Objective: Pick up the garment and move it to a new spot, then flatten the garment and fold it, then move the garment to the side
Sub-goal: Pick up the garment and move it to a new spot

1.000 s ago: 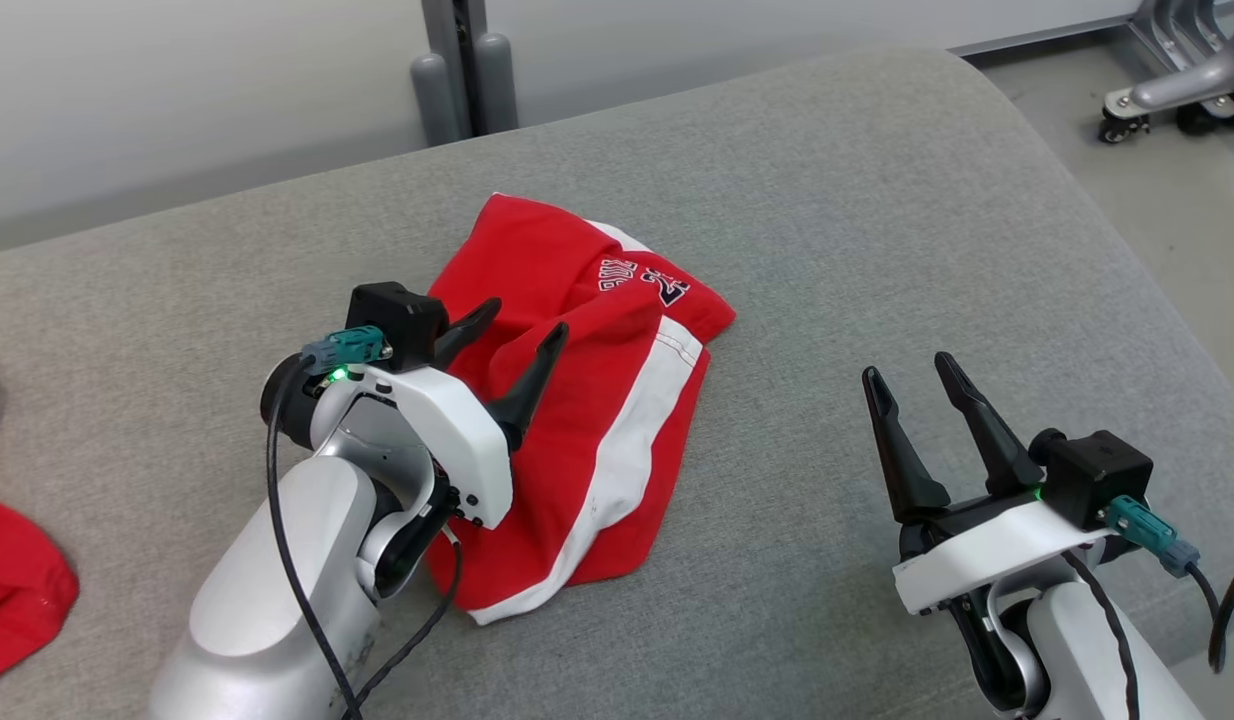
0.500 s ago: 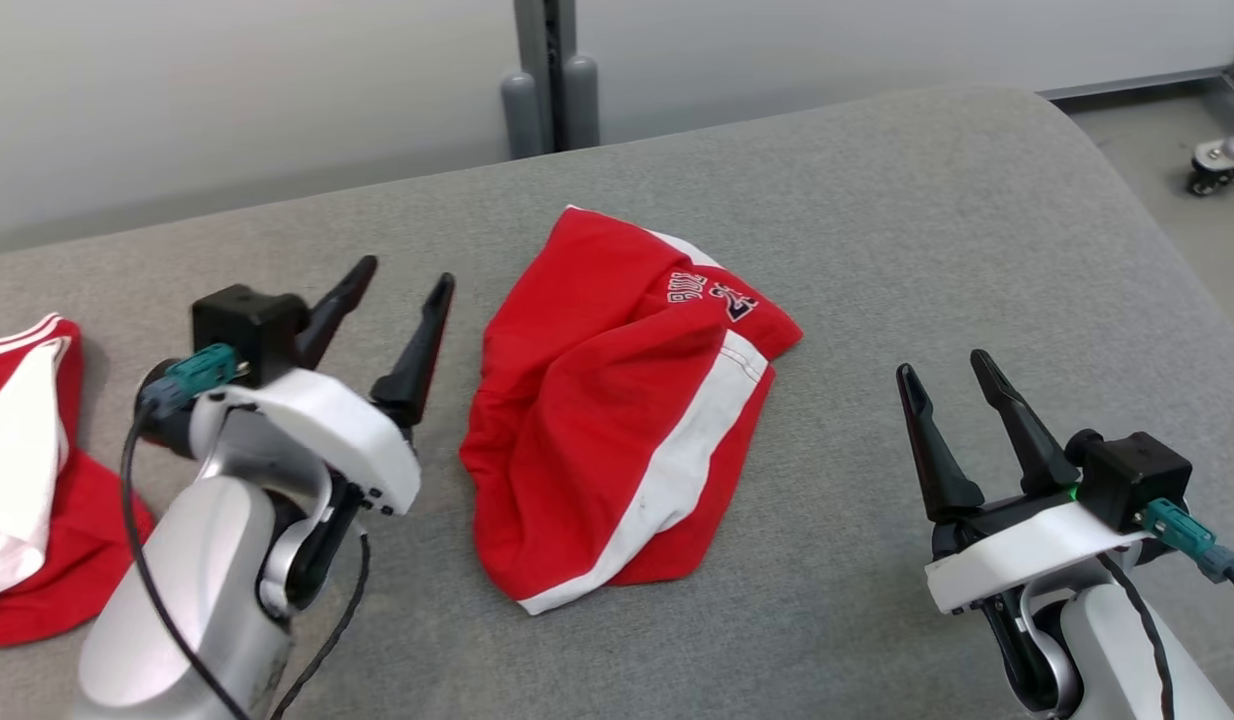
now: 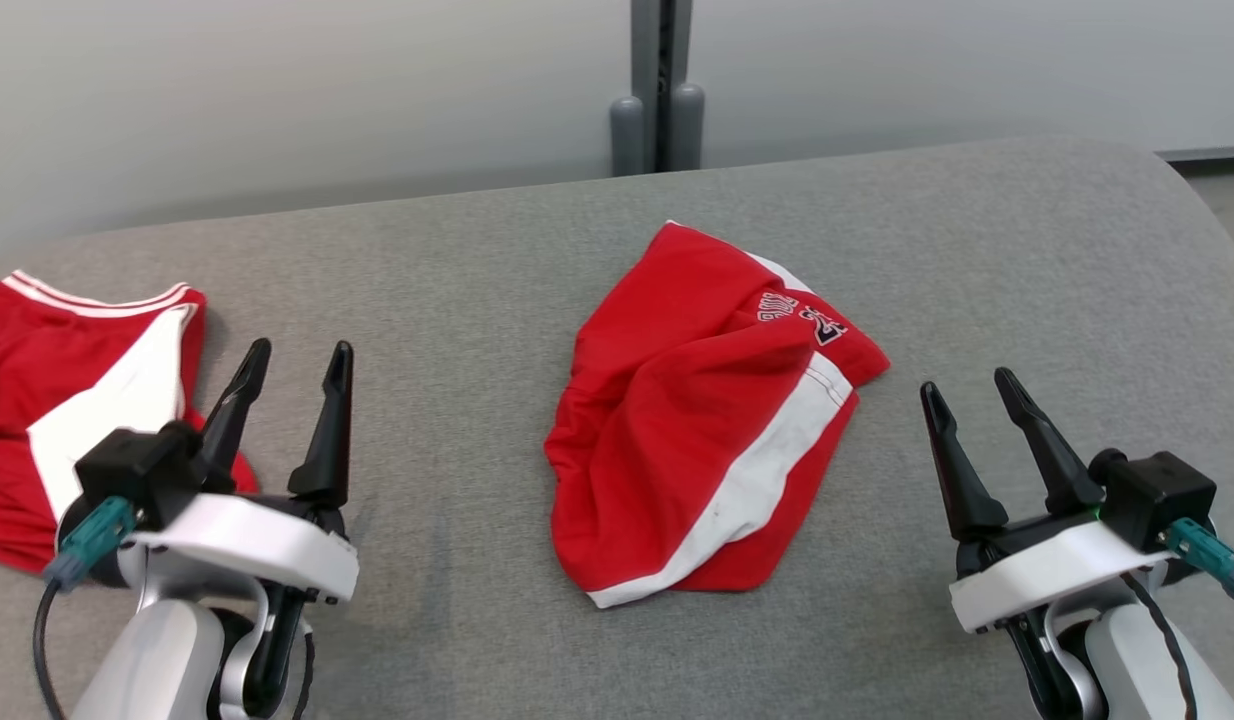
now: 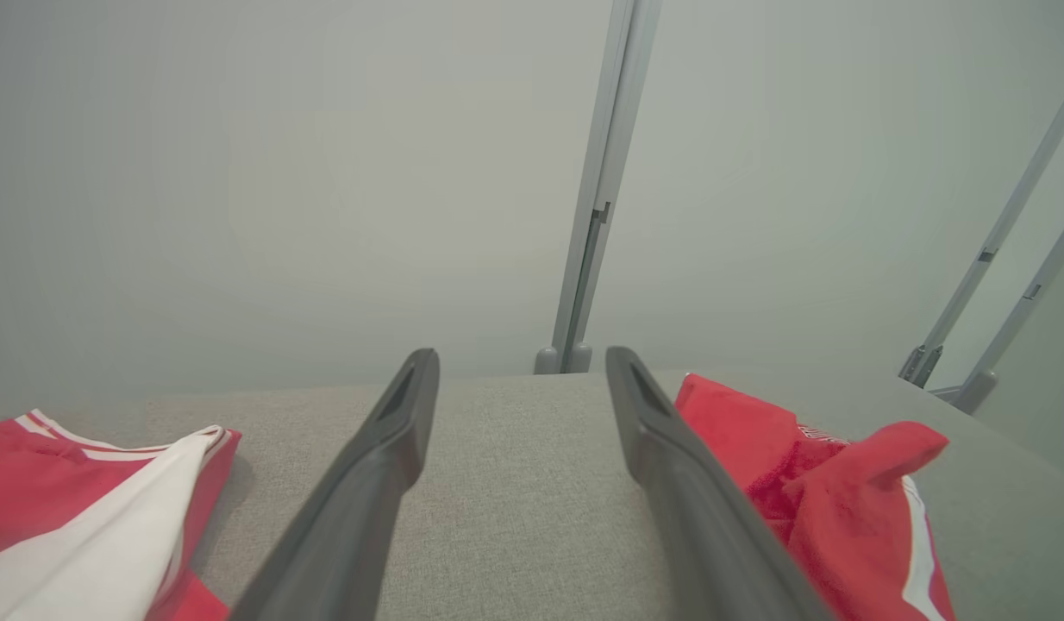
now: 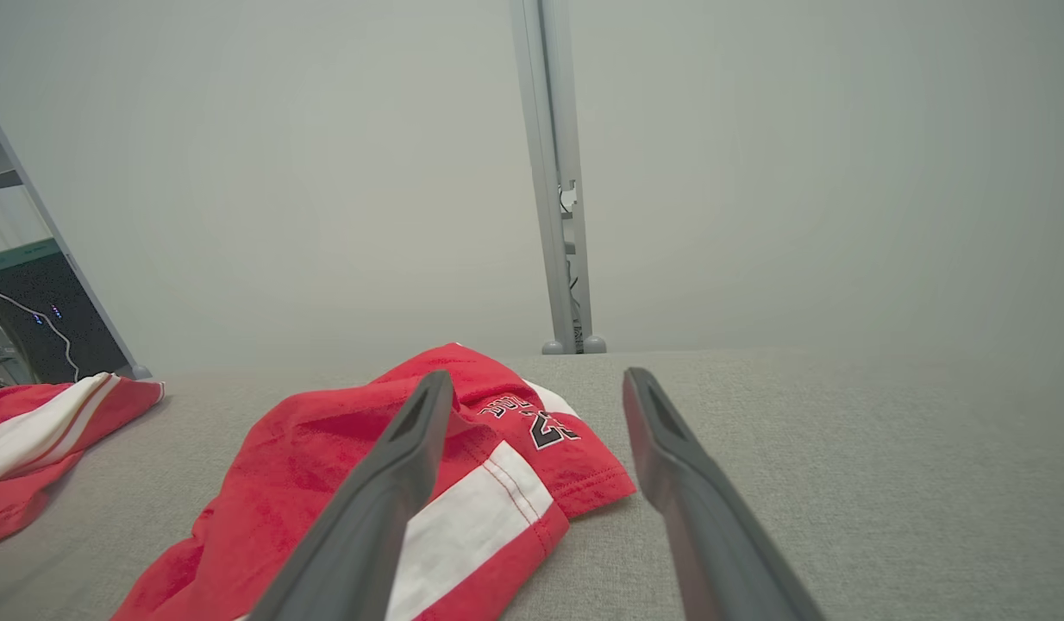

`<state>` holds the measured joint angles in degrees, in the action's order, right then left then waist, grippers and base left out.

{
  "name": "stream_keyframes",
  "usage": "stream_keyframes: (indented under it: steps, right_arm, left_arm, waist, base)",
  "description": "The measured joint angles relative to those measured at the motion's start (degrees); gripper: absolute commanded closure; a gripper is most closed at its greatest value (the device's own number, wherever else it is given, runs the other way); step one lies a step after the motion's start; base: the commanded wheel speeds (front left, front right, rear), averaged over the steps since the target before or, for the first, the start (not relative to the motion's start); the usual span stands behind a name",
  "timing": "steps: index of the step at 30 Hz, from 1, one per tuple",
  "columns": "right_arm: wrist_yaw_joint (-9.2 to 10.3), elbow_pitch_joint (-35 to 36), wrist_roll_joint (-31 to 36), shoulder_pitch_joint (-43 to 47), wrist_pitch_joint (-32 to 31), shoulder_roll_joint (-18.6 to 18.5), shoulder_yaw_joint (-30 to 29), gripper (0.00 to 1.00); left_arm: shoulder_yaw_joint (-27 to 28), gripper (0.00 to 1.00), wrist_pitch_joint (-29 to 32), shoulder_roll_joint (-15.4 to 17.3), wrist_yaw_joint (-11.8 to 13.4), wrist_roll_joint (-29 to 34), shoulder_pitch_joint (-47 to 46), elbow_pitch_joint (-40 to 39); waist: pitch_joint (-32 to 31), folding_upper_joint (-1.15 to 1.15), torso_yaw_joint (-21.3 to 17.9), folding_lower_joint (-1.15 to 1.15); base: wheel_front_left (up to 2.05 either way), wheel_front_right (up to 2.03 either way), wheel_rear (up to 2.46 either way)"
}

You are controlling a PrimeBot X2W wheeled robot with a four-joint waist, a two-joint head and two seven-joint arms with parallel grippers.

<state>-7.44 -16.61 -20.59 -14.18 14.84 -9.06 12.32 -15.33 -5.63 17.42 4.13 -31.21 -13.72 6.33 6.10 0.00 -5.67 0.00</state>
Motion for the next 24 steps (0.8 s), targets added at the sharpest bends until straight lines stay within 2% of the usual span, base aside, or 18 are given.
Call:
stream_keyframes:
  steps: [7,15,20,24]
  right_arm:
    - [0.00,0.6,0.0,2.9,0.0,-1.0,0.1,0.00]
    - [0.00,1.2,0.2,4.9,0.0,-1.2,0.3,0.00]
    - [0.00,1.8,0.4,5.7,0.0,-0.7,-0.6,0.00]
    - [0.00,2.4,0.7,6.6,0.0,-0.9,-1.5,0.00]
  left_arm:
    - [1.9,0.00,-6.9,-0.5,2.5,1.4,5.5,-0.9]
    - [4.0,0.00,-9.3,-2.1,4.5,4.6,11.5,-0.3]
    - [6.5,0.00,-9.5,-4.7,4.5,6.7,14.0,-1.9]
    - [8.9,0.00,-9.5,-6.4,3.4,10.1,16.7,-3.4]
  waist:
    - [-1.4,0.00,3.2,0.00]
    - [-2.4,0.00,4.1,0.00]
    - [-2.8,0.00,3.8,0.00]
    - [-3.3,0.00,3.1,0.00]
  base:
    - [0.00,0.00,0.00]
    - [0.00,0.00,0.00]
    - [0.00,0.00,0.00]
    - [0.00,0.00,0.00]
